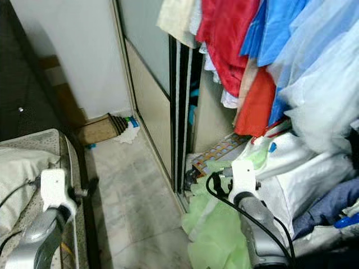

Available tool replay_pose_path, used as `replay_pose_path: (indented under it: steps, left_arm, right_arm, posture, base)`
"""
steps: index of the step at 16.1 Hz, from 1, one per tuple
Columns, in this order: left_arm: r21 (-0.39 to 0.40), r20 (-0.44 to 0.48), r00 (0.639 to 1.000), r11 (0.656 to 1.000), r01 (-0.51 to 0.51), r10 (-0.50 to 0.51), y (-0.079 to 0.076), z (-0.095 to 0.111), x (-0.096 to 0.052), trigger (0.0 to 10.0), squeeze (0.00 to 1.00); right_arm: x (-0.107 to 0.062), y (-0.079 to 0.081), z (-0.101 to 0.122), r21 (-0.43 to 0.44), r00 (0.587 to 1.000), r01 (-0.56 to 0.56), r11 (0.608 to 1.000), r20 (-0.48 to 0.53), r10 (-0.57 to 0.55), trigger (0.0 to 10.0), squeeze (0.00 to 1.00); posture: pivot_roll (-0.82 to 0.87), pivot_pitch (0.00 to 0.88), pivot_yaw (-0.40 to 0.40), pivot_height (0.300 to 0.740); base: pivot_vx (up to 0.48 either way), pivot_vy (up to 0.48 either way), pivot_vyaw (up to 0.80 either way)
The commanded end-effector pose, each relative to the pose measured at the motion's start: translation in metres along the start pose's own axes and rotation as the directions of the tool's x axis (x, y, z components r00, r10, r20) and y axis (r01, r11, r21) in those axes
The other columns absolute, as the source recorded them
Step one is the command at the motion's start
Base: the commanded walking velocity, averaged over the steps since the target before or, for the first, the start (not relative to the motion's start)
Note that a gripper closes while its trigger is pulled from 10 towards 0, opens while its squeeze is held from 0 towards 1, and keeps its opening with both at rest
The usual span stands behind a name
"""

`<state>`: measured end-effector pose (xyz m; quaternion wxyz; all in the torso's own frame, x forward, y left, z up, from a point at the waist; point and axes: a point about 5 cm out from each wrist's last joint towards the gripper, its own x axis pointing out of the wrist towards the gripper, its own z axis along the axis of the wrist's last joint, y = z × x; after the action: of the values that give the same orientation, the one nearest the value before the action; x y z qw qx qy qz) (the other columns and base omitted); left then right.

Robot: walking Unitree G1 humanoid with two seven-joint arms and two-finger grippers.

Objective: Clean up the room

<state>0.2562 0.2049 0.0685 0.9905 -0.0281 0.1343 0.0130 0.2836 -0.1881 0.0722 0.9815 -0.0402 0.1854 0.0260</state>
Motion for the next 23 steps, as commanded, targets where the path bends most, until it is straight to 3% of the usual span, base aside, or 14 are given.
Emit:
replay_pose_path:
  steps: [1,6,8,23]
  left_arm:
    - [-0.003,0.016,1.000,1.000,0.005,-0.005,-0.002,0.004,0.000,10.0,0.00]
    - [0.011,0.018,0.999,0.999,0.039,-0.039,-0.020,0.006,0.004,10.0,0.00]
    - [0.000,0.028,0.998,0.999,0.048,-0.048,-0.023,0.008,0.006,10.0,0.00]
    - [-0.028,0.034,0.997,0.997,0.065,-0.064,-0.038,0.005,0.004,10.0,0.00]
  right_arm:
    - [0.000,0.002,0.008,-0.018,1.000,-0.013,1.000,0.023,0.014,10.0,0.00]
    - [0.008,0.008,0.017,0.003,0.999,-0.018,1.000,0.042,0.017,10.0,0.00]
    - [0.010,0.010,0.022,-0.029,0.998,-0.030,0.999,0.062,0.032,10.0,0.00]
    - [0.015,0.013,0.033,-0.050,0.994,-0.044,0.998,0.096,0.049,10.0,0.00]
  posture:
    - [-0.03,0.050,0.028,0.740]
    - [-0.02,0.038,0.020,0.740]
    - [-0.02,0.035,0.018,0.740]
    - [-0.03,0.050,-0.003,0.740]
  base:
    - [0.000,0.000,0.00]
    - [0.000,0.000,0.00]
    - [0.000,0.000,0.00]
    - [0.000,0.000,0.80]
